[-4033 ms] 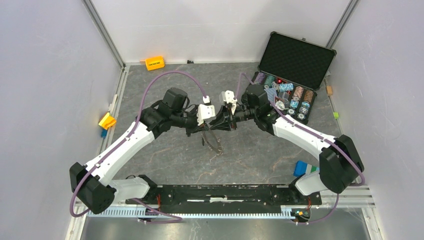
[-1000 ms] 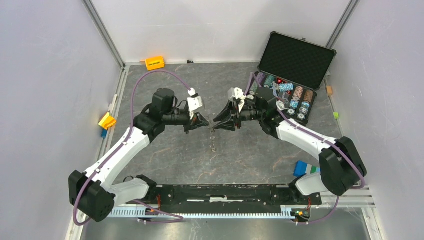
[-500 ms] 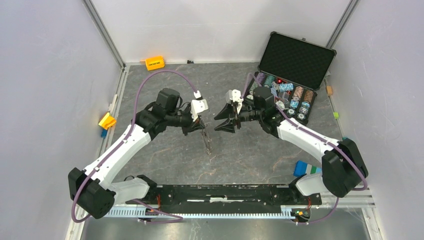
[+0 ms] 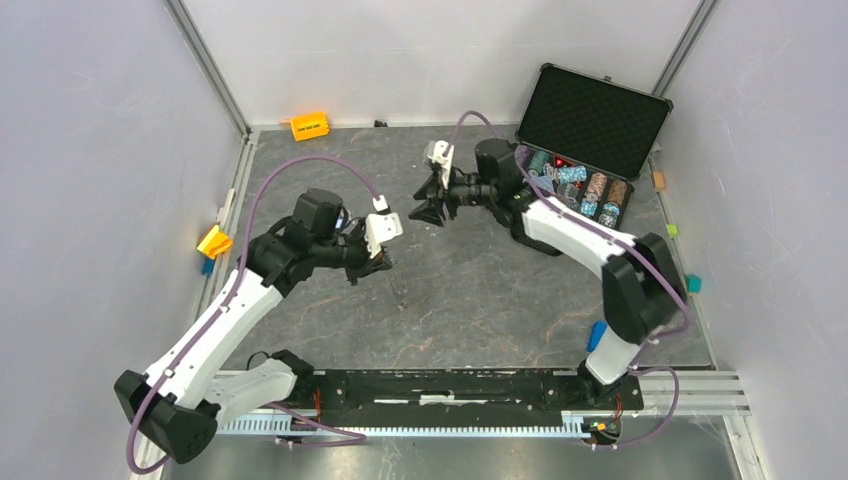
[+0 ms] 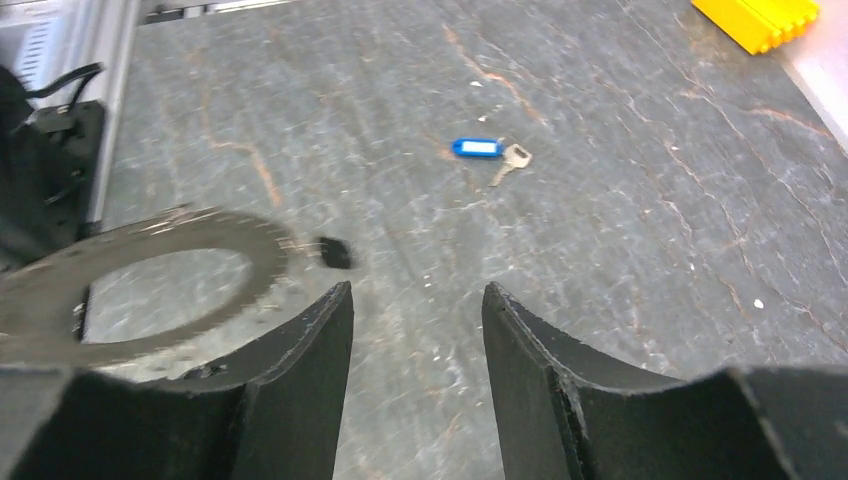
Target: Put the keys on the keyring
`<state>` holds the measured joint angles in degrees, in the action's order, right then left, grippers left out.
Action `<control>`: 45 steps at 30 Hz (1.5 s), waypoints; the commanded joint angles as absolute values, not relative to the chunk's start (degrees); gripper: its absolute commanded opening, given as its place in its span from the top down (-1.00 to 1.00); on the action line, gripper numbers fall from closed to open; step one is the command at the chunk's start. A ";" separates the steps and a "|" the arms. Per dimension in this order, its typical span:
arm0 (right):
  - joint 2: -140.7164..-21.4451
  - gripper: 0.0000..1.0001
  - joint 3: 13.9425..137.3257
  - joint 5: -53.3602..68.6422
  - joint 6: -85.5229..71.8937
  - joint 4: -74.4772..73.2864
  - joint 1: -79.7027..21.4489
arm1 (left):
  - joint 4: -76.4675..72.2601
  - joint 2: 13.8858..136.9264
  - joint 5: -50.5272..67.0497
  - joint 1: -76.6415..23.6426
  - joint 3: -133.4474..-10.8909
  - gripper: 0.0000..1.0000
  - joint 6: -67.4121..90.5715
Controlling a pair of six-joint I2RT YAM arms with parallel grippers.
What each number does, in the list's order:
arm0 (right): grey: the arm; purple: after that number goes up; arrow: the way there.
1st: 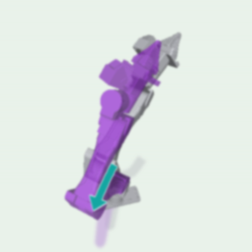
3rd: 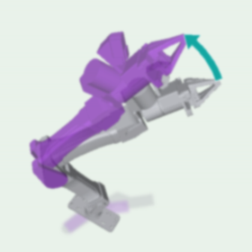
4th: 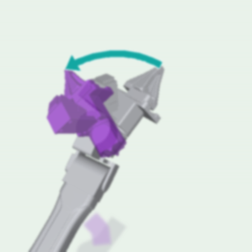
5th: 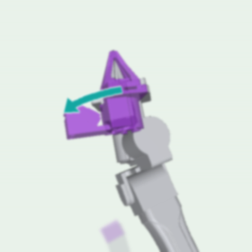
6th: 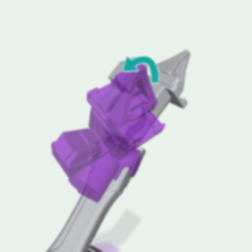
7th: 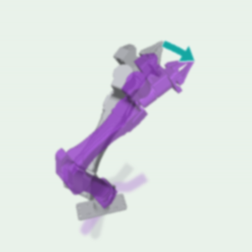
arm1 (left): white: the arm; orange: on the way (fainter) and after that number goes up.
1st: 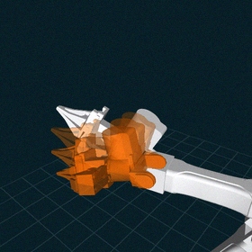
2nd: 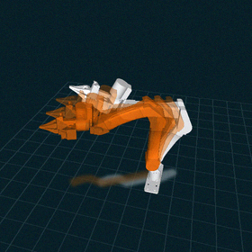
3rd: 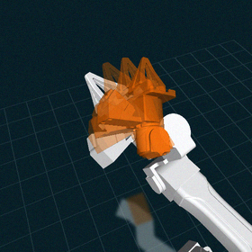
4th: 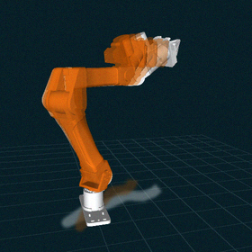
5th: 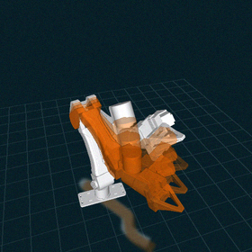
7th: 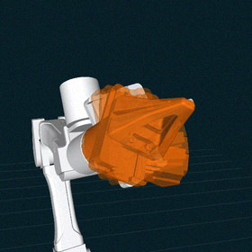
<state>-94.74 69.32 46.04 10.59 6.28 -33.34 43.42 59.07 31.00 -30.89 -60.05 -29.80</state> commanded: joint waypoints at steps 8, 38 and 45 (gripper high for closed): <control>-124.90 -0.12 103.10 36.62 11.59 -4.31 -37.77 | 50.89 55.06 30.87 -31.04 -63.26 0.96 -32.42; -156.40 0.03 133.43 22.10 -5.86 6.33 -47.99 | 49.92 55.52 35.77 -31.03 -61.71 0.96 -30.39; -158.15 0.02 134.33 21.63 -6.93 7.00 -48.52 | 49.93 55.57 35.95 -31.03 -61.98 0.96 -30.24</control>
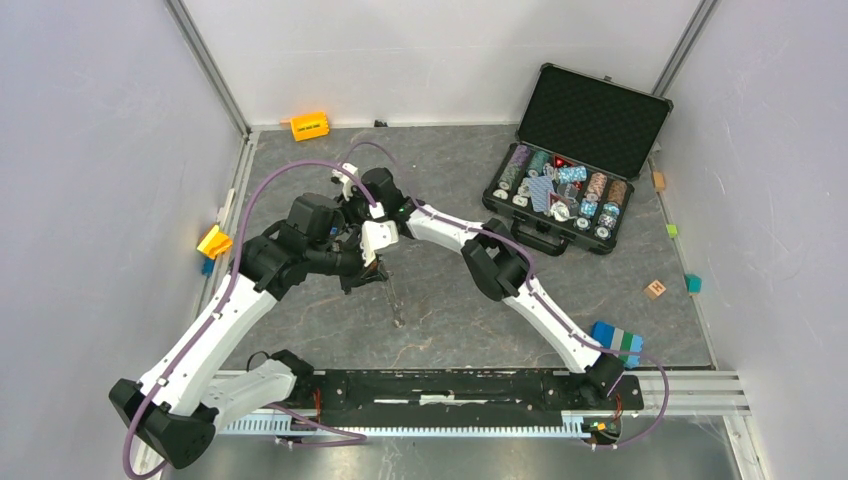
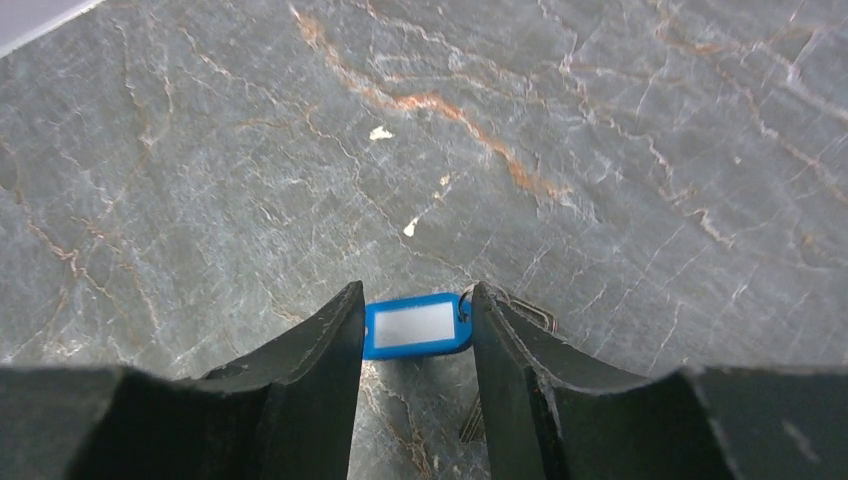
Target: Put the keys on the keyring
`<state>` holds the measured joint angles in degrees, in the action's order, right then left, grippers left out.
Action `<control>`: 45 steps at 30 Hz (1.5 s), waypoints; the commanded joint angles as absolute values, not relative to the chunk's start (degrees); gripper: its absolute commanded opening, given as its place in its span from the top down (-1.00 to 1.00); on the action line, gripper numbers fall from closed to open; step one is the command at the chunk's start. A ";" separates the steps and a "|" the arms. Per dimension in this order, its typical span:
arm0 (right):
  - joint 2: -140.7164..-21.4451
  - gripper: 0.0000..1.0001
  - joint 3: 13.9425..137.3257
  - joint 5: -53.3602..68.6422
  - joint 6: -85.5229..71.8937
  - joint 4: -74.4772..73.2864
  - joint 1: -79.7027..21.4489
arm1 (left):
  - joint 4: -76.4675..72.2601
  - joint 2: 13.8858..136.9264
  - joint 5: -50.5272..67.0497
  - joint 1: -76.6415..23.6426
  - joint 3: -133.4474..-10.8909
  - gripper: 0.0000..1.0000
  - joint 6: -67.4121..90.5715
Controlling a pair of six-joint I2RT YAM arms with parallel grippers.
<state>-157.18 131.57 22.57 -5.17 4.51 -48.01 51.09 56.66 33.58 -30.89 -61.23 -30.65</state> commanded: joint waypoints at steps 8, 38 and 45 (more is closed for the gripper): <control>-155.35 0.12 129.70 18.35 -6.35 2.16 -48.67 | 49.92 54.43 36.21 -31.03 -61.70 0.96 -30.15; -103.12 0.52 62.28 18.04 17.81 1.98 -40.57 | 49.92 58.88 30.79 -31.04 -68.77 0.96 -33.19; -98.77 0.40 61.56 19.77 21.54 0.73 -38.82 | 49.57 61.37 29.37 -31.04 -68.73 0.96 -34.95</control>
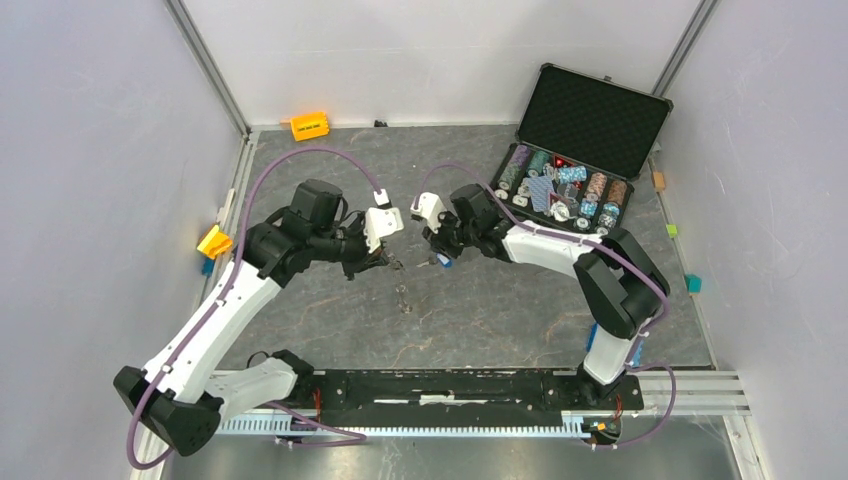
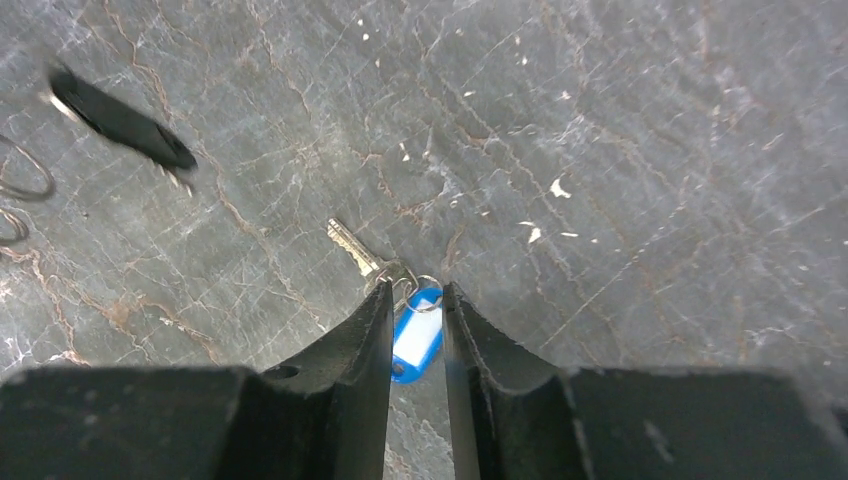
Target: Put the keys on the keyring
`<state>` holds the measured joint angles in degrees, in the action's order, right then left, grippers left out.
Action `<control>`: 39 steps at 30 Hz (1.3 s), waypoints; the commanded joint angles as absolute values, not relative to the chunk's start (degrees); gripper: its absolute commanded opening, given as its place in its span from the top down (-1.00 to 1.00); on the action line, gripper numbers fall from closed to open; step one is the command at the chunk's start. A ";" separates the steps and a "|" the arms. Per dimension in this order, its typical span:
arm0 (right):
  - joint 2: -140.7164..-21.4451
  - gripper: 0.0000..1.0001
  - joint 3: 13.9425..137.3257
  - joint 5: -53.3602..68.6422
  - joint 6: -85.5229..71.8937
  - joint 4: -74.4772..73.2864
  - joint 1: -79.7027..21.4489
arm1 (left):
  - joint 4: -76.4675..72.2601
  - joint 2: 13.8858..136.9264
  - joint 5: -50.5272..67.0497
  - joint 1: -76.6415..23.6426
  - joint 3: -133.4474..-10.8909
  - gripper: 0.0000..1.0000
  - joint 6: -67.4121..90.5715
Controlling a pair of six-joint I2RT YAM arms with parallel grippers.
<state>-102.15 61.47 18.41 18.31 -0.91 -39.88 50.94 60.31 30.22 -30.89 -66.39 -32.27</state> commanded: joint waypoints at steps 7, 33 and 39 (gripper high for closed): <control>-101.63 0.36 62.34 23.97 21.18 -2.12 -37.65 | 46.02 60.43 29.62 -31.05 -65.52 0.95 -33.51; -114.69 0.26 74.80 27.29 43.13 -18.42 -37.61 | 45.70 57.28 29.44 -30.85 -64.25 0.96 -32.62; -110.45 0.63 72.70 26.17 43.34 -19.65 -37.26 | 45.70 57.87 29.52 -30.87 -64.84 0.96 -32.89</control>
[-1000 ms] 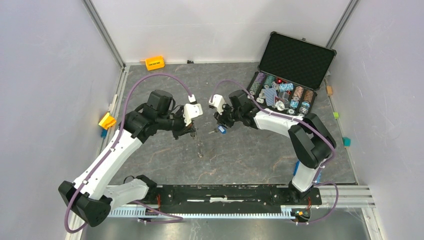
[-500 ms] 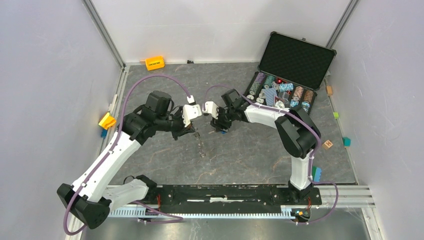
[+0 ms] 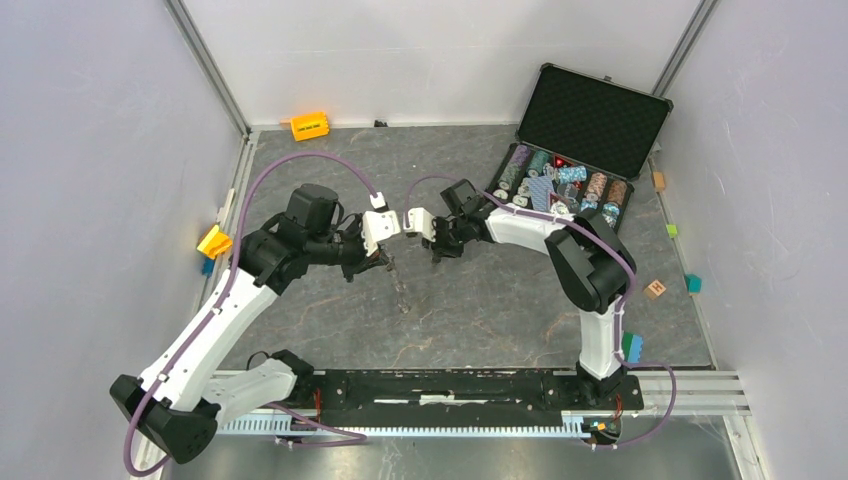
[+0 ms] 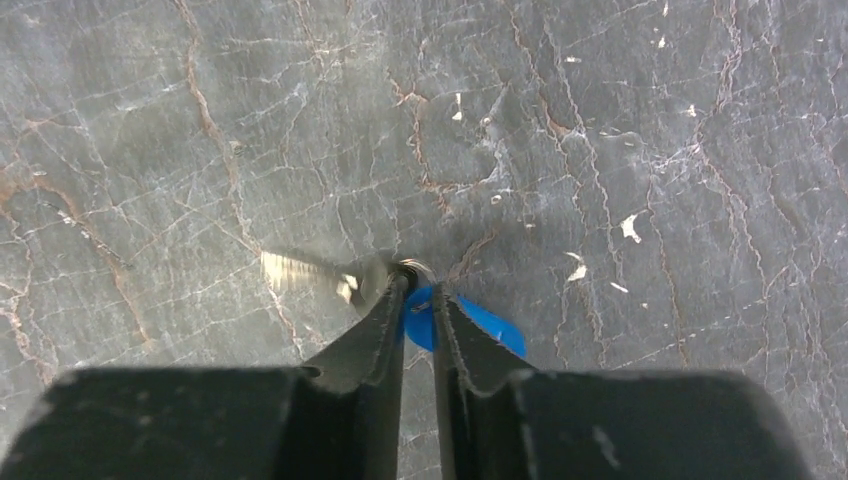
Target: Put the keys on the keyring
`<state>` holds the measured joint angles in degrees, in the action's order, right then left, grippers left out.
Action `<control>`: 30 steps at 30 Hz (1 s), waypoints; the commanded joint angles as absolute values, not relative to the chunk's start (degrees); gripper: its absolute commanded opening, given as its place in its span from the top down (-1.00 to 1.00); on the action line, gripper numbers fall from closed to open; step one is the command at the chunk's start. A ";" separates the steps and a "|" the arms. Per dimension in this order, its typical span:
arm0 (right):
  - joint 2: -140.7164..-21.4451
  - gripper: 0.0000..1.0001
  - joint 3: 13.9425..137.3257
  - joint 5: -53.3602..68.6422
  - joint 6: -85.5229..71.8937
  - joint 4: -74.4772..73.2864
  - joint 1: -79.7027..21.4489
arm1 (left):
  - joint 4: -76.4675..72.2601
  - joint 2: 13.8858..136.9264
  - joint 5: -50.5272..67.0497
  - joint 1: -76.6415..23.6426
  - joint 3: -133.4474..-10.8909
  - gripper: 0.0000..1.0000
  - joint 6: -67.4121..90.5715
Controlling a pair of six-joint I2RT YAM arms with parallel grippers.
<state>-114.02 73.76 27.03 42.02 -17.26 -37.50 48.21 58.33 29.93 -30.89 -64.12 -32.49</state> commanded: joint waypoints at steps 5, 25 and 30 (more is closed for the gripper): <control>-104.92 0.98 70.02 27.60 41.83 -20.68 -35.66 | 45.71 58.64 29.44 -30.88 -65.65 0.96 -33.05; -104.30 -0.08 67.82 29.99 31.67 -16.31 -32.96 | 45.66 59.34 29.36 -30.85 -64.95 0.95 -33.54; -108.48 -0.10 70.72 28.84 28.96 -16.03 -32.95 | 45.23 59.17 29.69 -30.86 -64.51 0.95 -33.16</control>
